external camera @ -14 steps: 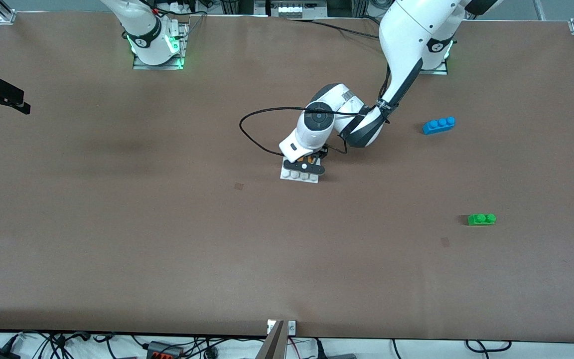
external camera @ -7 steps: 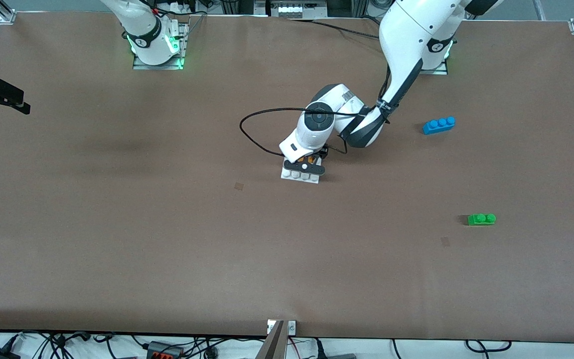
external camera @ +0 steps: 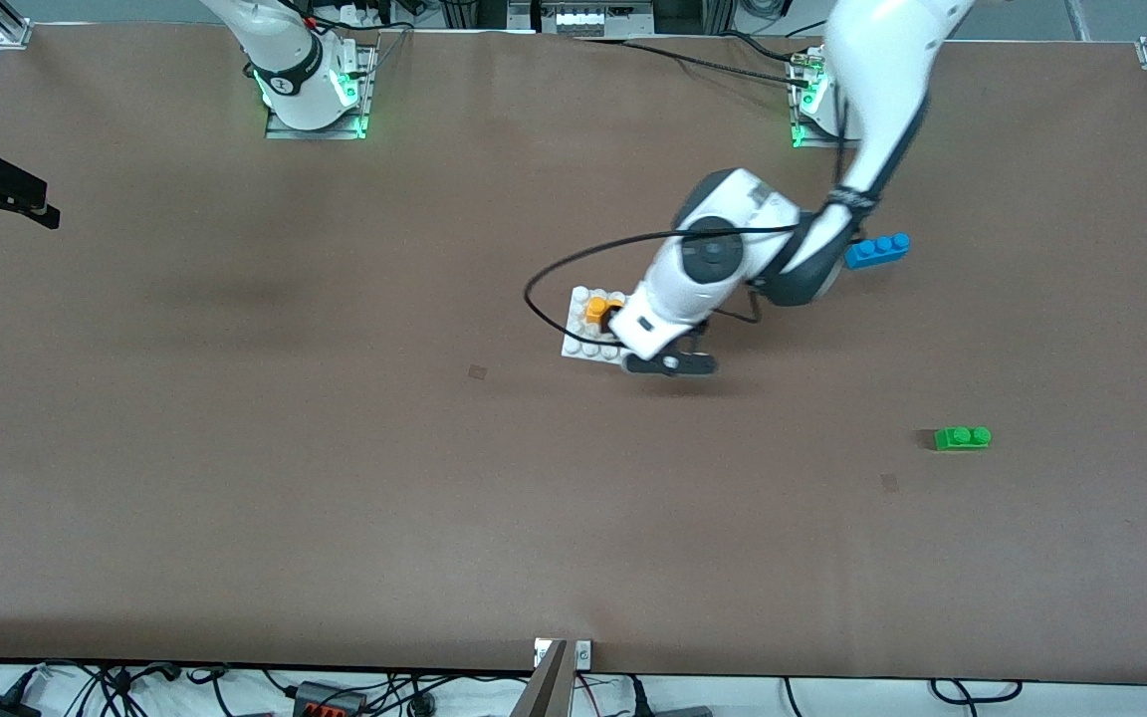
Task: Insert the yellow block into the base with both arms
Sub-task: 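Open the left gripper and lift it away from the base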
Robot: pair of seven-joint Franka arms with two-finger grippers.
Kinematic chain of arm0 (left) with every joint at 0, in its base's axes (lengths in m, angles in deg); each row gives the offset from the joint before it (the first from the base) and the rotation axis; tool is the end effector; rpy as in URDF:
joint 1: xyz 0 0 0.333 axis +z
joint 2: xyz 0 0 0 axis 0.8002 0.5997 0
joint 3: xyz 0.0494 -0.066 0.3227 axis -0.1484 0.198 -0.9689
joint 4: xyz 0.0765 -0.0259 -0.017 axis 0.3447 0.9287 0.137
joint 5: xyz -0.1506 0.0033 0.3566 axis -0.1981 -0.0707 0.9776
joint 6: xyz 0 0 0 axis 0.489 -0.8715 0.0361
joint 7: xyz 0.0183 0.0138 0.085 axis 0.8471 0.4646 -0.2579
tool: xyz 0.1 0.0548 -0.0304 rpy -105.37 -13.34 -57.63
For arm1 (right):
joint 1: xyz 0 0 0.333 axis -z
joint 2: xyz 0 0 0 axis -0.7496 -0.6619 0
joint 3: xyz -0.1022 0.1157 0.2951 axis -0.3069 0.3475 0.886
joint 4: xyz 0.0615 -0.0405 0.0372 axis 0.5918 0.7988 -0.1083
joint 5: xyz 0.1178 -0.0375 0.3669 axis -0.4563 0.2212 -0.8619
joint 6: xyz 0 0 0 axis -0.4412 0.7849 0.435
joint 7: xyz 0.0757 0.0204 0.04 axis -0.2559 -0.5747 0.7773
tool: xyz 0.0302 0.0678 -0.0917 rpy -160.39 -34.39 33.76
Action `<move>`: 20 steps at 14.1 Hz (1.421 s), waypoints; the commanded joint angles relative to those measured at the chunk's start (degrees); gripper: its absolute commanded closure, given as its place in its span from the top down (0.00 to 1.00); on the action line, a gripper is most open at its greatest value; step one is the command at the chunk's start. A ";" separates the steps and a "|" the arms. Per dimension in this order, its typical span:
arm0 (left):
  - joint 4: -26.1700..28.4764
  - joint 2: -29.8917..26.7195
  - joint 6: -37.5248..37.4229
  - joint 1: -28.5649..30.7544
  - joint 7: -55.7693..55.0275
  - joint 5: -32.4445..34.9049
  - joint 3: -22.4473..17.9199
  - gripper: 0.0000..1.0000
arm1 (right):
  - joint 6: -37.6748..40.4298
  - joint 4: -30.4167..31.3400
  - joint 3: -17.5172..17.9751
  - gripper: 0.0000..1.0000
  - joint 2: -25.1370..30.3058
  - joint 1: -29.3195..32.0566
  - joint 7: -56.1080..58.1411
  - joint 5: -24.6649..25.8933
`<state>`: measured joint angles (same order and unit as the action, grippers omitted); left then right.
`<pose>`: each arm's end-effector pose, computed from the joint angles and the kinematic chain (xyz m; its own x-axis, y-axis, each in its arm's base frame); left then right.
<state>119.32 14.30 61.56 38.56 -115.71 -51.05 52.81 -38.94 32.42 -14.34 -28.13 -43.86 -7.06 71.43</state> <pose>0.5687 -0.3523 0.3211 0.9891 0.0981 -0.1101 0.1115 -0.9861 0.1235 0.5411 -0.0523 0.6258 0.9941 0.0883 -0.0638 0.0877 -0.9961 -0.0116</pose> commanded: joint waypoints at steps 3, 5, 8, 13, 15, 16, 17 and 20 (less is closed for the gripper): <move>1.63 -8.06 -6.06 15.80 4.22 -1.49 -2.75 1.00 | -0.24 -0.06 0.03 1.00 0.16 0.06 -0.91 -1.07; 1.45 -9.38 -8.86 21.86 16.31 -1.58 -3.63 1.00 | -0.15 -0.06 0.03 1.00 0.16 0.23 -0.91 -1.07; -1.95 -12.80 -17.37 29.43 26.56 -0.88 -3.72 1.00 | -0.24 -0.32 0.03 1.00 -0.37 0.06 -0.91 -1.07; -13.57 -15.00 -37.43 29.72 28.67 4.66 -3.90 1.00 | -0.15 -0.50 0.03 1.00 -0.37 -0.03 -0.91 -1.07; -13.49 -16.58 -37.97 29.72 30.27 2.65 -3.81 1.00 | -0.15 -0.50 0.03 1.00 -0.46 0.06 -0.91 -1.07; -13.75 -17.37 -37.97 29.63 30.01 1.77 -3.55 1.00 | -0.15 -0.50 0.03 1.00 -0.37 -0.03 -0.91 -1.07; -14.01 -17.64 -38.14 29.63 29.74 1.59 -3.37 1.00 | -0.15 -0.50 0.03 1.00 -0.37 -0.03 -0.91 -1.07; -13.93 -18.43 -38.14 29.45 29.56 1.50 -3.11 1.00 | -0.15 -0.50 0.03 1.00 -0.37 -0.03 -0.91 -1.07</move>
<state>105.97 -2.98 24.56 67.96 -87.01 -48.80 49.58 -39.14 32.40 -14.34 -28.52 -43.87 -7.11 71.21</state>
